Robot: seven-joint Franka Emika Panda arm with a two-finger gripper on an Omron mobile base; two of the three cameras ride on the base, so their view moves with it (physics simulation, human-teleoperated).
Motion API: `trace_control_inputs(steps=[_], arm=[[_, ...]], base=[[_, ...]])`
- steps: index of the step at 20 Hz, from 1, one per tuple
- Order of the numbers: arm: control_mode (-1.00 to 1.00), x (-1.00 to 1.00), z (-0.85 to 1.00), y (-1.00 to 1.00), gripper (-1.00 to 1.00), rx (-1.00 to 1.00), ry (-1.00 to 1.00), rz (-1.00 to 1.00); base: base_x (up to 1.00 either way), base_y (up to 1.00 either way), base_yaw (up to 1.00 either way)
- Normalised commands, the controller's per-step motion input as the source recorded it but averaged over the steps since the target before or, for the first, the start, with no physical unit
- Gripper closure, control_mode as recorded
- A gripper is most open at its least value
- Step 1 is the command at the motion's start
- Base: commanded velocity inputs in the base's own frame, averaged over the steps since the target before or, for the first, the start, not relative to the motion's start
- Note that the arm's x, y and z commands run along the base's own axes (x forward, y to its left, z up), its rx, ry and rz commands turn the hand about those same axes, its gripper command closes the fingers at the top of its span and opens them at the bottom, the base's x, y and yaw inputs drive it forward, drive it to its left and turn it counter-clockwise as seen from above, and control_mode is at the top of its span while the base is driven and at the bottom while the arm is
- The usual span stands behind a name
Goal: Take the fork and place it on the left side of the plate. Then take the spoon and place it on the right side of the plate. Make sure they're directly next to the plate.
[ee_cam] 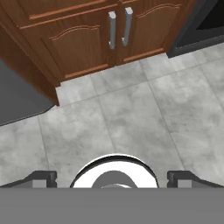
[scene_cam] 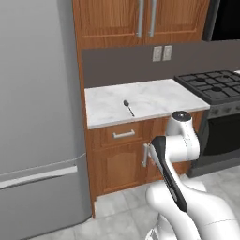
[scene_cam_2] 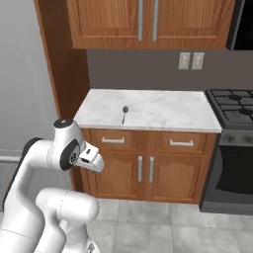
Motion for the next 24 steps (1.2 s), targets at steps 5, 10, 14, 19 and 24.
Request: trace_control_inputs(steps=[5, 10, 14, 19, 24], arm=[[1.00, 0.00, 0.00, 0.00, -1.00, 0.00, 0.00, 0.00], [1.00, 0.00, 0.00, 0.00, -1.00, 0.00, 0.00, 0.00], [1.00, 0.00, 0.00, 0.00, -1.00, 0.00, 0.00, 0.00], [1.00, 0.00, 0.00, 0.00, -1.00, 0.00, 0.00, 0.00], [1.00, 0.00, 0.00, 0.00, -1.00, 0.00, 0.00, 0.00]], base=[[0.94, -0.40, 0.02], [0.81, -0.30, 0.05], [0.60, -0.16, 0.06], [0.47, -0.11, 0.09], [0.45, -0.13, 0.10]])
